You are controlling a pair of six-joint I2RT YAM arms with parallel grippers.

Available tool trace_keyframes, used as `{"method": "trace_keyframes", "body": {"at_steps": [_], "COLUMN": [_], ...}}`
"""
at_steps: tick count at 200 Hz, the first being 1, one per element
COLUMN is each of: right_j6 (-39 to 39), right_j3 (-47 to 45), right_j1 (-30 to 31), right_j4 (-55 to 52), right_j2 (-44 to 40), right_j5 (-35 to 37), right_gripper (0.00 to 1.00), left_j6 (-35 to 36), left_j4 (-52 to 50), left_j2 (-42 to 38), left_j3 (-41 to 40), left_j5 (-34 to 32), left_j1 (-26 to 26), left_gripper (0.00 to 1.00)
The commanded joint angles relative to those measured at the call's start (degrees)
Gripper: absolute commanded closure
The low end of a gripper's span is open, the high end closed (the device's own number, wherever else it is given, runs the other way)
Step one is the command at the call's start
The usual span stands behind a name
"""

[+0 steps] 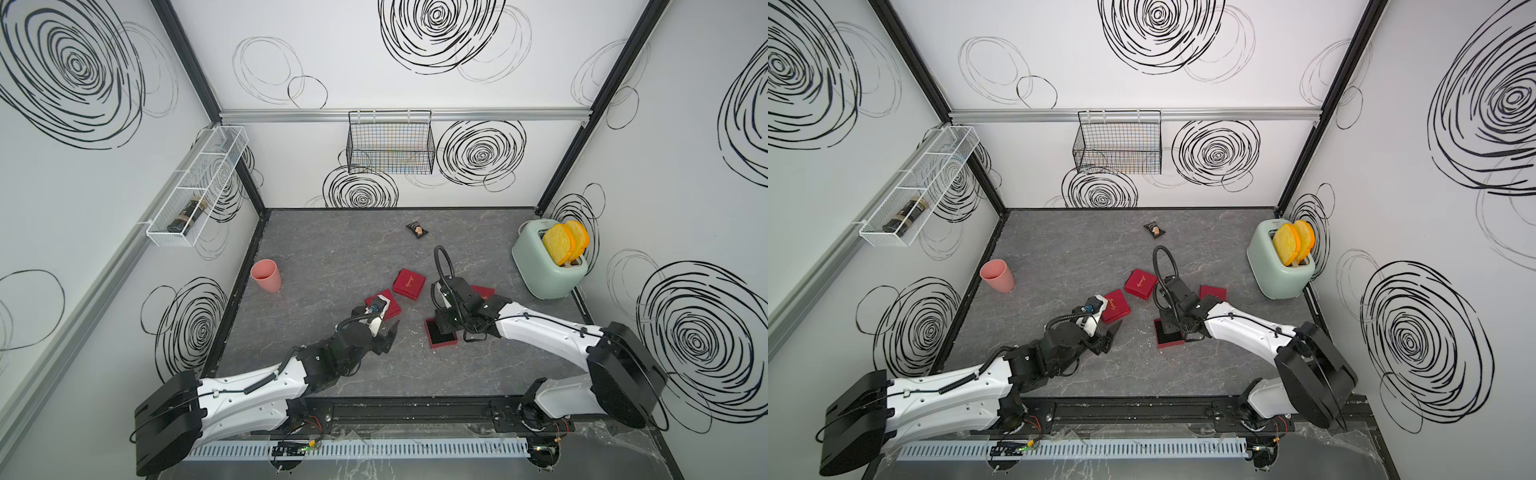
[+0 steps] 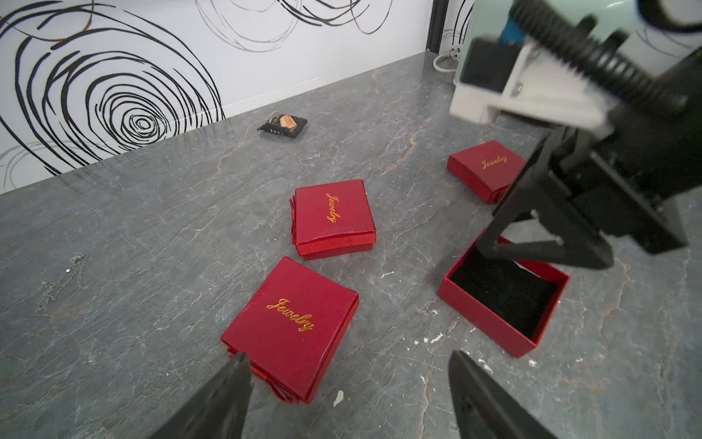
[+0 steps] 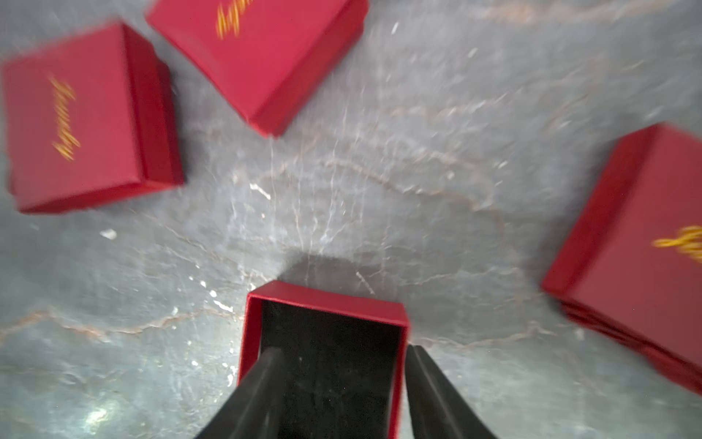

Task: Take the necklace out of the lift-off lid jewelry box
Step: Pick up the lid from the center of the board.

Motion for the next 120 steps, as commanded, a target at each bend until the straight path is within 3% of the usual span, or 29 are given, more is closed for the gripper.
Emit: {"method": "trace_keyframes", "body": {"at_steps": [1,15,39,73,106,120], "right_j6": [-0.91,-0.36,0.99,2.29,2.60,3.19], "right_j3": [0.84,-0.30,-3.71,-8.00,-4.80,-2.91], "right_j1": [-3.45,-6.31,-10.23,-12.41,-17.10,-17.98], "right_j4": [-1.45,-0.35,4.74,11.70,8.81,6.92], "right_j2": [-2.42,-3.51,-5.69,-6.05,-0.01,2.58], "right_j5": [0.09,1.73,6.75,15.65,15.40,16.93], "right_gripper": [0.37,0.27,0.00,0.03,0.03,0.03], "left_j6": [-0.15,-0.15,0.07,0.04,0.04,0.16], "left_j4": [0.49,0.74,1.20,1.46,1.57,1.51], "left_j2": [-0.99,-1.17,-1.69,-2.20,-2.54,-2.73], "left_j3": [-0.93,-1.16,-1.42,-1.76,-1.93,-2.00], "left_j5": [1.32,1.92,2.63,4.00,5.27,5.63], "left_j1": [0.66,0.72,0.90,1.10,1.18,1.18], "left_gripper": [0.16,0.15,0.14,0.06,0.00,0.03]}}
